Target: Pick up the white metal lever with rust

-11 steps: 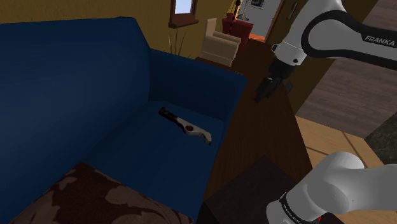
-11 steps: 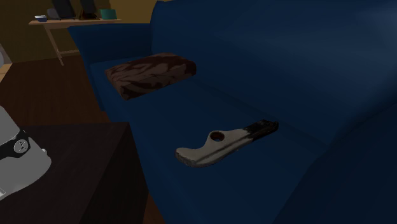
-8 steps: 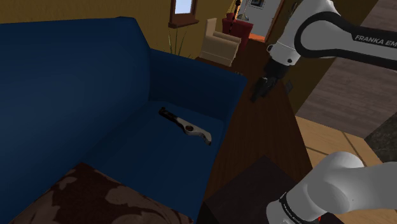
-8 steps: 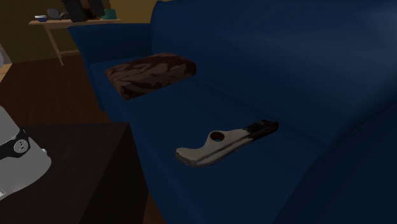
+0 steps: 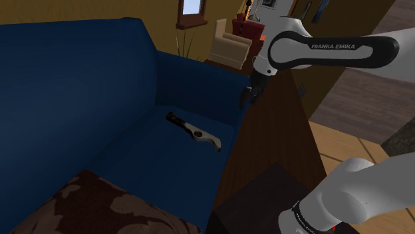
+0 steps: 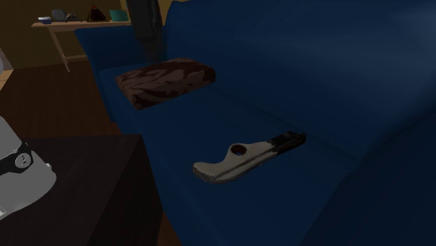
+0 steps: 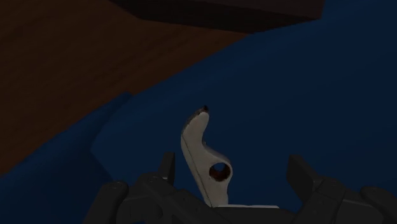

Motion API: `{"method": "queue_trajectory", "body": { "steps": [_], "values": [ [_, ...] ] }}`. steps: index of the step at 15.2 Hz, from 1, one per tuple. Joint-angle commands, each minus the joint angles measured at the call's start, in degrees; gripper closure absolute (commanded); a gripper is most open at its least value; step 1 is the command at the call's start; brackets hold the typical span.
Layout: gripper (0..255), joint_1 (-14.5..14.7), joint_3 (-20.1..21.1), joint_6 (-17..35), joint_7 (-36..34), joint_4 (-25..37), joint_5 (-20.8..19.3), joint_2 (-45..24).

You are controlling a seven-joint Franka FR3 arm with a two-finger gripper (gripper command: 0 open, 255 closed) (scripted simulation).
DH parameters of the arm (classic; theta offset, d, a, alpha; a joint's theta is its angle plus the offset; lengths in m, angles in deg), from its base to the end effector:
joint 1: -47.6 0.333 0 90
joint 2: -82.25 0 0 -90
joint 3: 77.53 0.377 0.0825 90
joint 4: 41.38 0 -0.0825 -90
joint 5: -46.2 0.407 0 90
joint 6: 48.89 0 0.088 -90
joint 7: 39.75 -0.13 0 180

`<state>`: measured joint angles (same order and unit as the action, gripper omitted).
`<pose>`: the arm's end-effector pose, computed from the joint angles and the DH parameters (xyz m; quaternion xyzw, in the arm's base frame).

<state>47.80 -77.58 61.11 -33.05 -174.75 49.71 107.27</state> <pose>0.4193 0.0067 0.5324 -0.9982 -0.0497 -0.0160 0.0282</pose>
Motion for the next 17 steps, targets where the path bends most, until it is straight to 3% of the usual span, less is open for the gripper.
{"method": "queue_trajectory", "body": {
  "steps": [1,9,17],
  "values": [
    [0,0.2,0.2,2.6,0.1,1.6,0.3,-4.6],
    [0,1.1,1.0,9.3,0.0,11.2,1.1,-22.8],
    [0,2.0,1.8,11.7,-0.4,25.4,1.3,-41.3]
  ]
}}
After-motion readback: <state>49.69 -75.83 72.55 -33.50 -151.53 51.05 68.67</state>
